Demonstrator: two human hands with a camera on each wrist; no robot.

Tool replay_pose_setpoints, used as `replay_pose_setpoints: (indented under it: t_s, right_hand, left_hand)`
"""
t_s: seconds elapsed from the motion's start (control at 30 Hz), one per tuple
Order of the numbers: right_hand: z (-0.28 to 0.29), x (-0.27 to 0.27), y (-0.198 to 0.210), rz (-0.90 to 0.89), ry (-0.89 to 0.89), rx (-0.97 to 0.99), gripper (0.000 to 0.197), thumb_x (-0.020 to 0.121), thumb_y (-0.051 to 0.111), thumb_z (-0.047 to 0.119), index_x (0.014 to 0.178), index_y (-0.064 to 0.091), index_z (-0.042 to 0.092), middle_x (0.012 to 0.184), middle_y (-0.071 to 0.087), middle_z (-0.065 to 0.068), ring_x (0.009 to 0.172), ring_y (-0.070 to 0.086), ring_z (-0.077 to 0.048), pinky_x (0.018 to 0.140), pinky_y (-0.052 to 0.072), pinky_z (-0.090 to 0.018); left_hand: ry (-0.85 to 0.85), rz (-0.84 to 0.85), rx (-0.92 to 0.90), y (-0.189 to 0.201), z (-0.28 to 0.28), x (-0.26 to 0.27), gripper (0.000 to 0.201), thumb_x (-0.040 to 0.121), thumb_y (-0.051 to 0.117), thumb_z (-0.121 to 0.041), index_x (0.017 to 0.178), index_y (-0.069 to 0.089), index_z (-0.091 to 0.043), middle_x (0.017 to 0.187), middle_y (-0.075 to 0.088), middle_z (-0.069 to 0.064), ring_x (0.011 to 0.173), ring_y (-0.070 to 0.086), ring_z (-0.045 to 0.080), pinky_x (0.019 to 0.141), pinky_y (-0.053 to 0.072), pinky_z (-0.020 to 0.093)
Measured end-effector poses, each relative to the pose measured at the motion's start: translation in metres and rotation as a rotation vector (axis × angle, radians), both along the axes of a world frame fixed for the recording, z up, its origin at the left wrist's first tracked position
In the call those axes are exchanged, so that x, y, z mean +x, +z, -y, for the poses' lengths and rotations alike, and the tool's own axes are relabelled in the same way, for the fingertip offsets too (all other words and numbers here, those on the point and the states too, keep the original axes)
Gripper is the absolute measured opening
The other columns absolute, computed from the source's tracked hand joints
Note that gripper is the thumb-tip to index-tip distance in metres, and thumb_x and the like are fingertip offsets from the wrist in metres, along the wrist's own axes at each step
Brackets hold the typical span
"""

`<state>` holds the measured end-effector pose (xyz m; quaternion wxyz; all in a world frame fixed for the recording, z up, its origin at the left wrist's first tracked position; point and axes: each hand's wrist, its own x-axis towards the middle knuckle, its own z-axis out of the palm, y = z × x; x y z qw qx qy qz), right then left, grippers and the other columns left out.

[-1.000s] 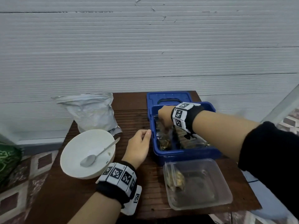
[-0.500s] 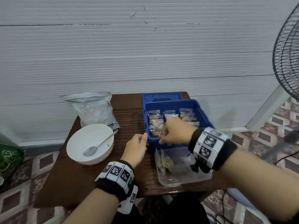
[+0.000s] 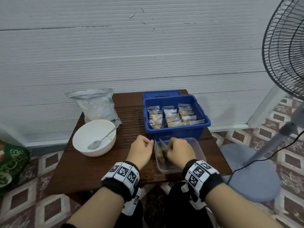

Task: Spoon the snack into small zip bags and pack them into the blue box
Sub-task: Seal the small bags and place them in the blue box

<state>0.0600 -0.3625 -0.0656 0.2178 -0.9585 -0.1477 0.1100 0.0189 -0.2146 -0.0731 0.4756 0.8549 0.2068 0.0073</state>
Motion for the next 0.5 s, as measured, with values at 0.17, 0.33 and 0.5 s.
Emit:
replay_pose_setpoints:
  t_s: [0.17,0.33,0.5]
  right_hand:
    - [0.019,-0.003,-0.002,0.070,-0.053,0.193,0.012,0.085,0.058,0.013,0.078,0.053,0.021,0.088,0.064,-0.006,0.086,0.059,-0.025,0.073,0.044,-0.030]
    - [0.033,-0.005,0.002,0.080,-0.015,0.396,0.031,0.085,0.066,0.013,0.066,0.050,0.029,0.068,0.056,0.010,0.064,0.050,-0.003,0.060,0.036,-0.016]
    - [0.043,-0.004,0.004,0.090,-0.062,0.469,0.032,0.085,0.067,0.011,0.063,0.052,0.029,0.067,0.058,0.010,0.064,0.050,0.000,0.059,0.036,-0.013]
  left_hand:
    - [-0.151,0.120,0.083,-0.002,0.010,-0.004,0.023,0.095,0.057,-0.017,0.118,0.060,-0.018,0.104,0.060,-0.004,0.083,0.054,0.003,0.070,0.040,0.002]
    - [-0.218,0.161,0.133,0.002,0.019,-0.001,0.028,0.095,0.058,-0.017,0.123,0.061,-0.019,0.115,0.061,-0.005,0.090,0.054,0.002,0.080,0.038,0.007]
    - [-0.145,0.245,0.069,0.010,0.022,-0.002,0.009,0.091,0.064,-0.015,0.084,0.064,-0.020,0.088,0.064,-0.006,0.080,0.054,-0.002,0.069,0.037,0.001]
